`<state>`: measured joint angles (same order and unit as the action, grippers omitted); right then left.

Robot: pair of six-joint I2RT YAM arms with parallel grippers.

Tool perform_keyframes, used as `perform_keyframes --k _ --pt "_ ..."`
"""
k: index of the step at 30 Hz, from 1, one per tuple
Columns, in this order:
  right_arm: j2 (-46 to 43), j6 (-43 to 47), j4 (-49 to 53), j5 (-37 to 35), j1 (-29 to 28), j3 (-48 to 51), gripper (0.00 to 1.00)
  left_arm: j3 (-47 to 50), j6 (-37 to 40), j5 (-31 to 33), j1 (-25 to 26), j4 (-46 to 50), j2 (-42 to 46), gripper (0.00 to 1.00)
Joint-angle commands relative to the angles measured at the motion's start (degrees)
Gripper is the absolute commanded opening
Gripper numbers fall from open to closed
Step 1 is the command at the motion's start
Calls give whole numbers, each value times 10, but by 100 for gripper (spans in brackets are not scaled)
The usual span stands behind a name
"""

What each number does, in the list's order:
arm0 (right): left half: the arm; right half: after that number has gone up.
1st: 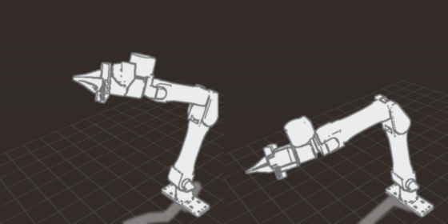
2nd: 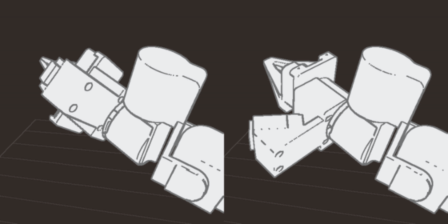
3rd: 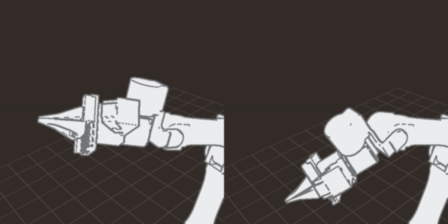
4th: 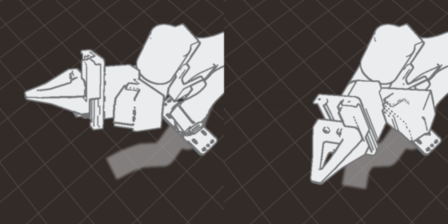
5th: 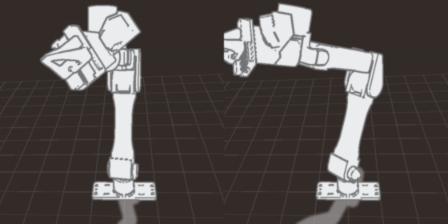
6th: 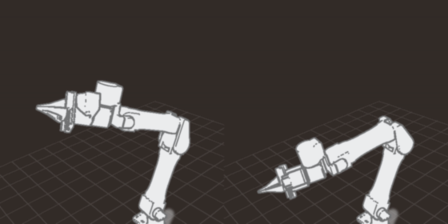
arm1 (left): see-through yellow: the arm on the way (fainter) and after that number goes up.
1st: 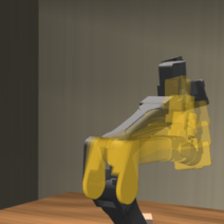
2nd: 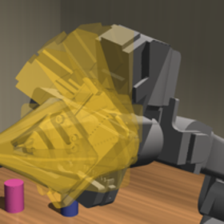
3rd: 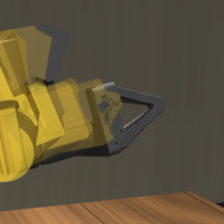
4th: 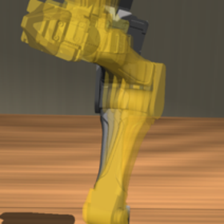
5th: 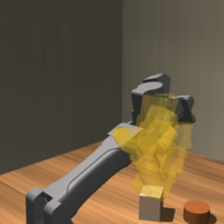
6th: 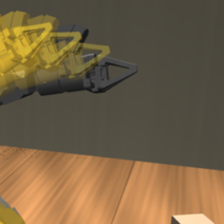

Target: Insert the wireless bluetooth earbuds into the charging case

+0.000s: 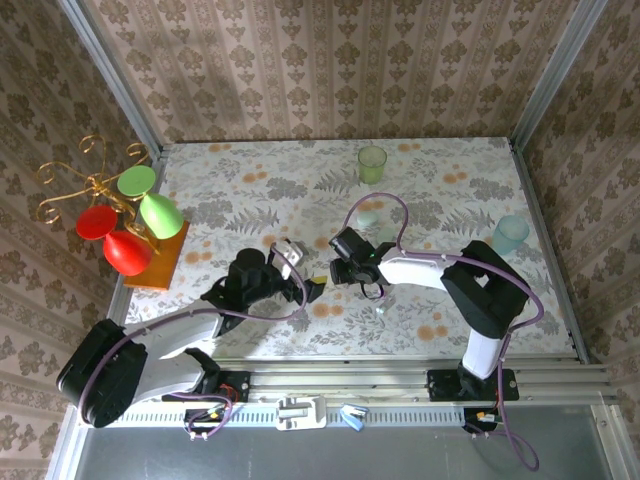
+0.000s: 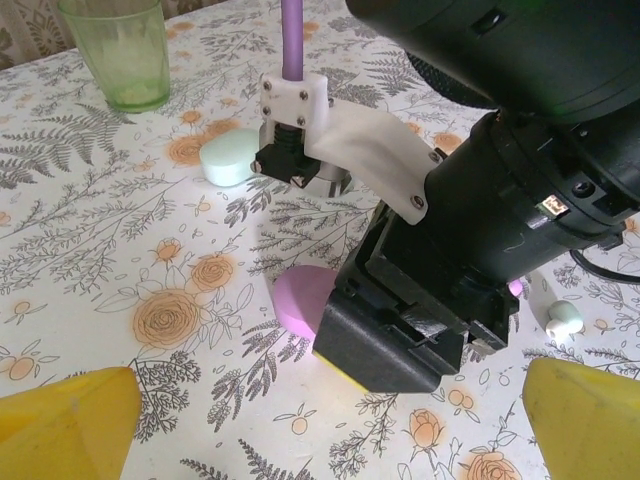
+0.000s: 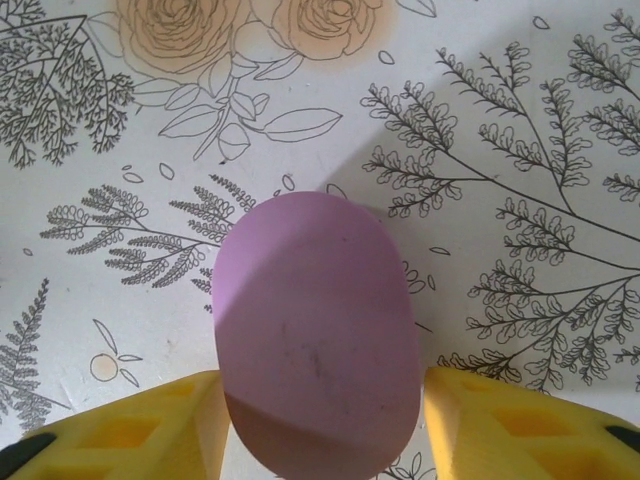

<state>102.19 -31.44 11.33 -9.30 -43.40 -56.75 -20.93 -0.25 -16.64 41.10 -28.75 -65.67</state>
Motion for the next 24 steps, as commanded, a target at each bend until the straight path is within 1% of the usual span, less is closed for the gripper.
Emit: perform_keyframes --k 1,5,7,11,14,16,17,20,22,24 --pt "-10 1 19 -23 -3 4 47 2 0 -4 -5 -16 -7 99" --pt "2 6 24 -32 -3 -6 41 3 0 -4 -5 -18 -8 99" --pt "5 11 27 -35 -3 -11 37 4 0 -3 -4 -18 -5 99" --pt "-2 27 35 -42 -3 -11 33 6 -3 -1 -6 -18 -2 99" --pt "-27 62 26 -40 -3 3 30 5 -7 -7 -10 -23 -5 99" --pt "-50 101 17 -40 1 16 27 2 -13 -28 -18 -32 -11 100" --pt "-61 123 10 -31 4 24 27 0 -15 -40 -22 -33 -14 100" --pt "-117 206 -5 33 14 52 27 -11 -15 -67 -29 -30 -18 100" --pt "-161 264 10 90 25 61 27 -18 -12 -90 -37 -25 -16 100" --pt "-199 303 41 136 37 59 26 -22 -7 -117 -44 -26 -14 100"
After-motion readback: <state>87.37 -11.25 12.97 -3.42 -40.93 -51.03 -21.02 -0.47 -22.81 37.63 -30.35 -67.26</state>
